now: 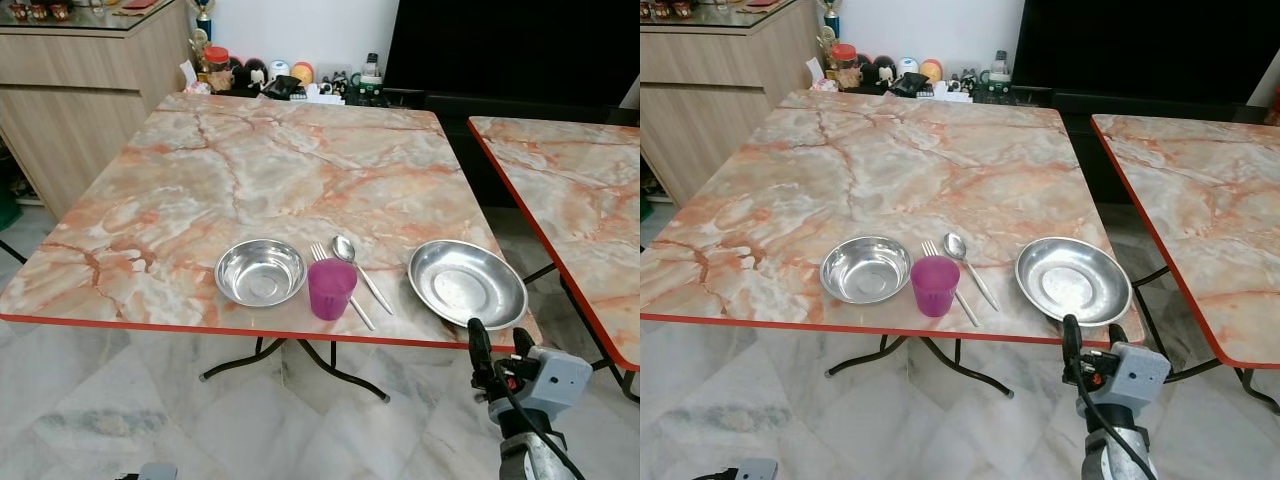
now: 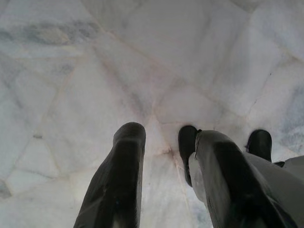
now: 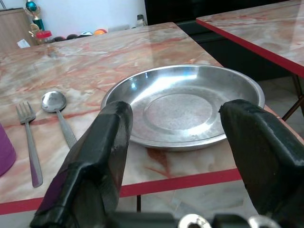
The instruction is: Setting the table
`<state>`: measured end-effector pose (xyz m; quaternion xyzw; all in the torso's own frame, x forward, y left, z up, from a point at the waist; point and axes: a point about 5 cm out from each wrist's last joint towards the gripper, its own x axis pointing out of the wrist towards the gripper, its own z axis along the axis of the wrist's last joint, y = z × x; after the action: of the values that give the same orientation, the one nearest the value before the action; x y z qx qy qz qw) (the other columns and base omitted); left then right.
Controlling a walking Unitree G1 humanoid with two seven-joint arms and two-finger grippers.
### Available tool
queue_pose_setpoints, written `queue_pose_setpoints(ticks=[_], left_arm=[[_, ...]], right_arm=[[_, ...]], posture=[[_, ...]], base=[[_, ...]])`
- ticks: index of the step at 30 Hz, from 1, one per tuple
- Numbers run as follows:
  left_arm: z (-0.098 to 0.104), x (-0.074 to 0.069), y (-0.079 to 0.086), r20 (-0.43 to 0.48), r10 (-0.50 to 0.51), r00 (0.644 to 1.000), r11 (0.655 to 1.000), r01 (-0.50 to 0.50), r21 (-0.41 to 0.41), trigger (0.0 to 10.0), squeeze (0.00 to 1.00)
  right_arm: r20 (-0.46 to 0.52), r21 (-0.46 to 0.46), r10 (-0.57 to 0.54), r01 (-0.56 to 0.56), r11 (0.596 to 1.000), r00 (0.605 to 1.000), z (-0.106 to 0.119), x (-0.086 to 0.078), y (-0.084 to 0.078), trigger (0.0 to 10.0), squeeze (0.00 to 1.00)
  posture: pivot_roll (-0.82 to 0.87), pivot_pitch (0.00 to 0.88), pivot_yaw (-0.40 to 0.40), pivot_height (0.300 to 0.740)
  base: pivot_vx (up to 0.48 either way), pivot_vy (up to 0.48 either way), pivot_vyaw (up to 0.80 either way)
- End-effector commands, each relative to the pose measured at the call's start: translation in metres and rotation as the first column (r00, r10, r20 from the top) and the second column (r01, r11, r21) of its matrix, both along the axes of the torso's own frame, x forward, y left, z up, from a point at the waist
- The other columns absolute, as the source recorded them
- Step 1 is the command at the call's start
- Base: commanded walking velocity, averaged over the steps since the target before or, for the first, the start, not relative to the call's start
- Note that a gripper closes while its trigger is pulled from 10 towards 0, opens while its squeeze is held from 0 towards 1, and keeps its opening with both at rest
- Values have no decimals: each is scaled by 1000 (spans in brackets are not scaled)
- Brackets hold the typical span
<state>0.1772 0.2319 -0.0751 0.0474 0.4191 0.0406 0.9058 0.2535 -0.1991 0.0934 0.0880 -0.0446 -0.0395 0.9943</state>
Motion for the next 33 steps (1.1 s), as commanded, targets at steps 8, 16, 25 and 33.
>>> queue_pose_setpoints(ticks=[8, 16, 25, 33], left_arm=[[-4, -10, 4, -35, 4, 999, 1000, -3, 18, 10000, 0], [-5, -12, 4, -47, -7, 999, 1000, 8, 23, 10000, 0], [-5, -12, 1, -33, 2, 999, 1000, -2, 2, 10000, 0], [-3, -9, 3, -23, 10, 1000, 1000, -10, -3, 10000, 0]], right_arm=[[2, -22, 3, -3, 1000, 1000, 5, 6, -4, 10000, 0], [1, -14, 14, -14, 1000, 1000, 4, 10, 0, 10000, 0], [2, -6, 20, -20, 1000, 1000, 3, 11, 2, 10000, 0], [8, -1, 21, -21, 1000, 1000, 4, 14, 3, 10000, 0]], posture=[[35, 106, -73, 740], [44, 95, -73, 740], [43, 87, -71, 740], [50, 85, -72, 740]], base=[[0, -288, 0], [0, -34, 0], [0, 0, 0], [0, 0, 0]])
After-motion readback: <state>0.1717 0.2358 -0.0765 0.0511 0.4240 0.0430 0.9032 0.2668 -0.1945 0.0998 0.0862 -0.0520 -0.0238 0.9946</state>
